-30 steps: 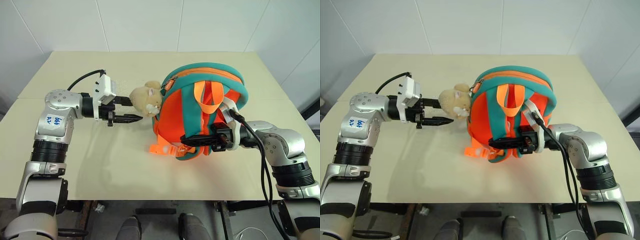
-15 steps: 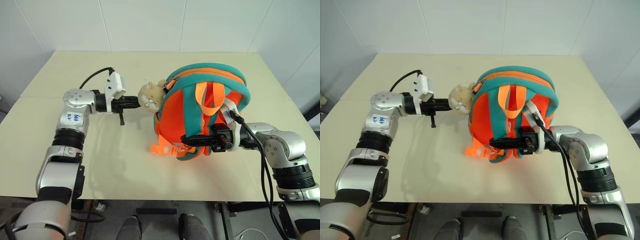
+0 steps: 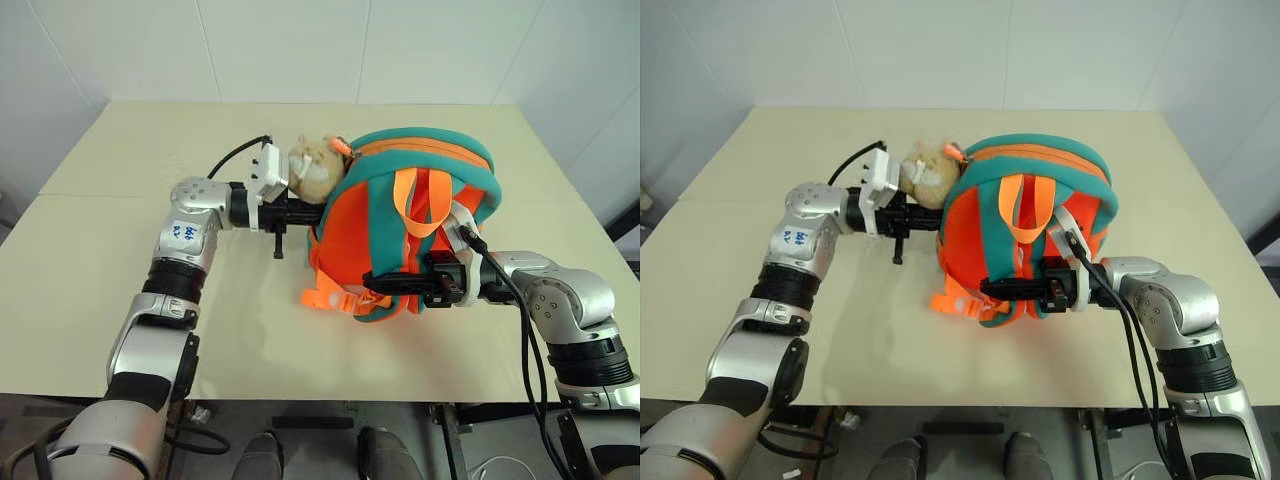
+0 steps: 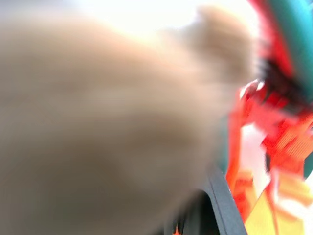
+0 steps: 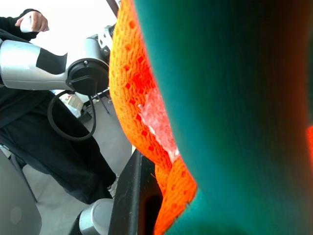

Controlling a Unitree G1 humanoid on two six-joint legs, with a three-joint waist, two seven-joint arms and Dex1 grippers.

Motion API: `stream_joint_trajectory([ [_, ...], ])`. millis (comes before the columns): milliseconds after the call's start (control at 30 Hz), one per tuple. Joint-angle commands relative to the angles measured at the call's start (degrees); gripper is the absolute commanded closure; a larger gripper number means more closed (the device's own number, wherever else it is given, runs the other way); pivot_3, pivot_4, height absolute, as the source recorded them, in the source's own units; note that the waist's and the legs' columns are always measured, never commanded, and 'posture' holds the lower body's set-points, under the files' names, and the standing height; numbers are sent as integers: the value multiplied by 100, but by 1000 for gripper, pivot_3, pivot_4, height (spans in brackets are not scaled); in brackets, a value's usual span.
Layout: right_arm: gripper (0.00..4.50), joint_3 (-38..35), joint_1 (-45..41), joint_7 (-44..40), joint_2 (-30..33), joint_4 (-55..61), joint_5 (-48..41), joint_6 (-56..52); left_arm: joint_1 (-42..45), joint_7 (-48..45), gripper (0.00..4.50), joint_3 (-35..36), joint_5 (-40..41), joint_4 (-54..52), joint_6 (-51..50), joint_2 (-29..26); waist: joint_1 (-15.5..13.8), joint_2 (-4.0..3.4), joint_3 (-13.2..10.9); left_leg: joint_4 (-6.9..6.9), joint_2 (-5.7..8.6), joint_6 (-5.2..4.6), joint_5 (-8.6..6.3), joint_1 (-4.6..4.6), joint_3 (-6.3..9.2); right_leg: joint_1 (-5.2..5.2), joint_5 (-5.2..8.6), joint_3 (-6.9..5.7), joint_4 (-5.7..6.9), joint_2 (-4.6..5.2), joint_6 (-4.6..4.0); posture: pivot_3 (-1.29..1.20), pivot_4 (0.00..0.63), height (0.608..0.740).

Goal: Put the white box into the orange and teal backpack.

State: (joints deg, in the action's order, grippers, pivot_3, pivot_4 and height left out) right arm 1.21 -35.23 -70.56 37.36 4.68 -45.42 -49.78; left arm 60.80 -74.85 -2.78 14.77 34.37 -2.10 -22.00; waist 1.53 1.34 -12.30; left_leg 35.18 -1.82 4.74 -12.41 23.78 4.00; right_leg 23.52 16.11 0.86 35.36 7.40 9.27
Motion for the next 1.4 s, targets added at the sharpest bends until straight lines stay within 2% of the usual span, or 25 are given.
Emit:
stream_joint_trajectory([
  [33,4326,-133,10,24,-54,211,-103,86,41,214,4472,-137,-213,-87,231,83,-8,0,0,0,0,0,0,0,0,0,0,0,1,0,0,0,150,740],
  [233,4326,-118,-5,29,-58,195,-97,116,-20,336,4472,-97,-232,-238,-105,-114,-1,0,0,1,0,0,0,-1,0,0,0,0,2,0,0,0,150,740],
  [333,4326,-115,5,19,-36,180,-83,136,-207,216,3925,-32,-169,-600,-457,-517,18,0,0,0,0,0,0,-1,0,1,0,1,2,0,0,0,150,740],
  [633,4326,-71,7,19,-76,135,-52,168,-983,-137,1216,373,215,-1745,-1053,-1746,3,0,0,-5,0,0,0,-4,0,-1,0,3,1,0,-1,0,150,740],
  [733,4326,-54,-7,-4,-80,108,-32,180,-1067,-103,227,522,269,-1839,-1036,-1984,3,0,0,-5,0,0,0,-6,0,-1,1,3,3,-1,-2,0,150,740],
  [767,4326,-52,-11,-13,-79,97,-26,184,-1061,-60,49,553,295,-1854,-1041,-1998,3,0,0,-5,-1,0,0,-6,0,-1,1,3,3,-1,-2,0,150,740],
  [1000,4326,-17,-32,-42,-102,67,7,215,-802,386,49,649,365,-1699,-733,-1573,-11,0,0,-4,0,0,0,-8,0,-4,1,3,5,0,-2,0,150,740],
  [1300,4326,-72,19,-9,-91,145,-14,186,-66,660,49,405,135,-335,-111,-689,-2,0,0,-3,0,0,0,-10,0,-4,1,3,7,-1,-2,0,150,740],
  [1400,4326,-104,84,46,-88,227,-46,157,22,519,49,341,121,-87,-53,-547,2,0,0,-3,0,0,0,-10,-1,-4,1,3,6,0,-1,0,150,740],
])
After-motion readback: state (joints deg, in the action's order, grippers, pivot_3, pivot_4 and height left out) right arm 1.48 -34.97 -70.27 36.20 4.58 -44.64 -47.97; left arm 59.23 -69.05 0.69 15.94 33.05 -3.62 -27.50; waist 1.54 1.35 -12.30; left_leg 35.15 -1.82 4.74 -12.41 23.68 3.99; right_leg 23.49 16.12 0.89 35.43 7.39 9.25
